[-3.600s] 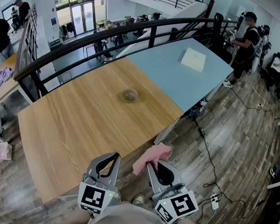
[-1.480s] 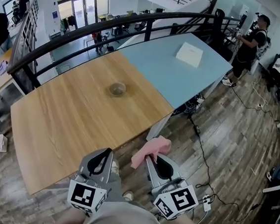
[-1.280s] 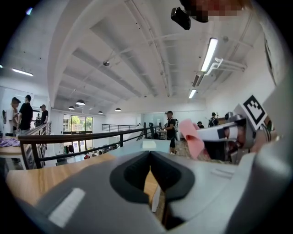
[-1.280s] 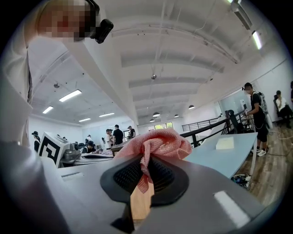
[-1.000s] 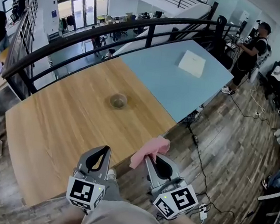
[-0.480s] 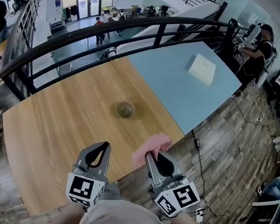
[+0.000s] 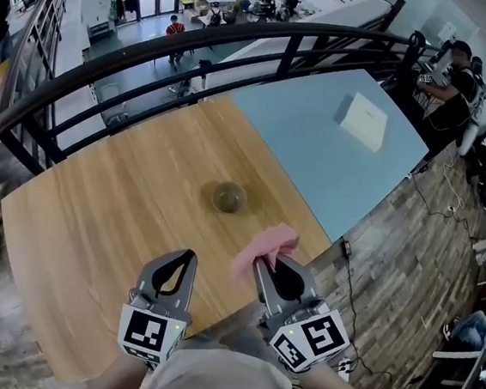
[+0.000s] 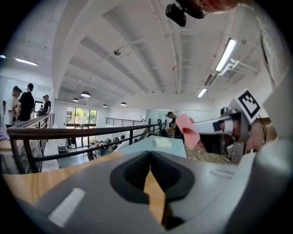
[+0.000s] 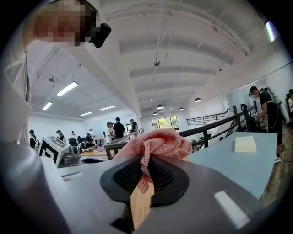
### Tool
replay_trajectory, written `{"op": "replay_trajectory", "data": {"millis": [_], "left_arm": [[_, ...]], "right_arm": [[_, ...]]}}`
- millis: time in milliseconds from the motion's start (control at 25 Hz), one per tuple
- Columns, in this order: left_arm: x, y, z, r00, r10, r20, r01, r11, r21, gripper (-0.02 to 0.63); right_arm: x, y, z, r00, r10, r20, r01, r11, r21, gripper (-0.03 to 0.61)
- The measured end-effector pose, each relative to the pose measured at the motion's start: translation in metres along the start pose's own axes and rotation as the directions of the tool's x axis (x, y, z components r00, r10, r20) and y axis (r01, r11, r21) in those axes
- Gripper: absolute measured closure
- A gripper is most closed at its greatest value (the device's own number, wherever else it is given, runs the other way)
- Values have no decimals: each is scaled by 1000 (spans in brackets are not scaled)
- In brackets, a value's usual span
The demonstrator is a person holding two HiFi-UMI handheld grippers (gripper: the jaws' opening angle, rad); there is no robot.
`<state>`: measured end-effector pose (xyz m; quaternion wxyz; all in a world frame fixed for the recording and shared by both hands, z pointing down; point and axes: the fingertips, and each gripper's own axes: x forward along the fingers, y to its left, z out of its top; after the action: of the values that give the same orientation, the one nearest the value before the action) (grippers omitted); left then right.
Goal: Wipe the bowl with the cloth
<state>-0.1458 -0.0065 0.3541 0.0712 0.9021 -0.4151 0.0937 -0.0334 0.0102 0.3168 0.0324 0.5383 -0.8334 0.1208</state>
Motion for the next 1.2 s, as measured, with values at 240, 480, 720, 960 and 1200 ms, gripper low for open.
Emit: {"op": "replay_trajectory", "data": {"millis": [240,480,720,960,1200], "left_arm": [[14,12,-1,1000,12,-11,-13,999,-30,611],[31,15,-7,997,67,-43,-69,997,-34,610],[54,21,-10,985,164,-57,-170,979,-115,609],[88,18,-26,976,187,-114,-202,971,-130,606],[121,29,-23,969,221,-112,-235,964,-126,583]], "right_arm": [[24,-10,1,1000,15,-26,-15,1000,-5,543],[39,-36,-1,998,49,-32,-49,999,-15,543],[52,-62,-10,991,130,-44,-130,991,-6,543],[64,-100,-26,986,147,-79,-146,989,10,542],[88,-130,-34,984,145,-103,-146,989,0,542]]}}
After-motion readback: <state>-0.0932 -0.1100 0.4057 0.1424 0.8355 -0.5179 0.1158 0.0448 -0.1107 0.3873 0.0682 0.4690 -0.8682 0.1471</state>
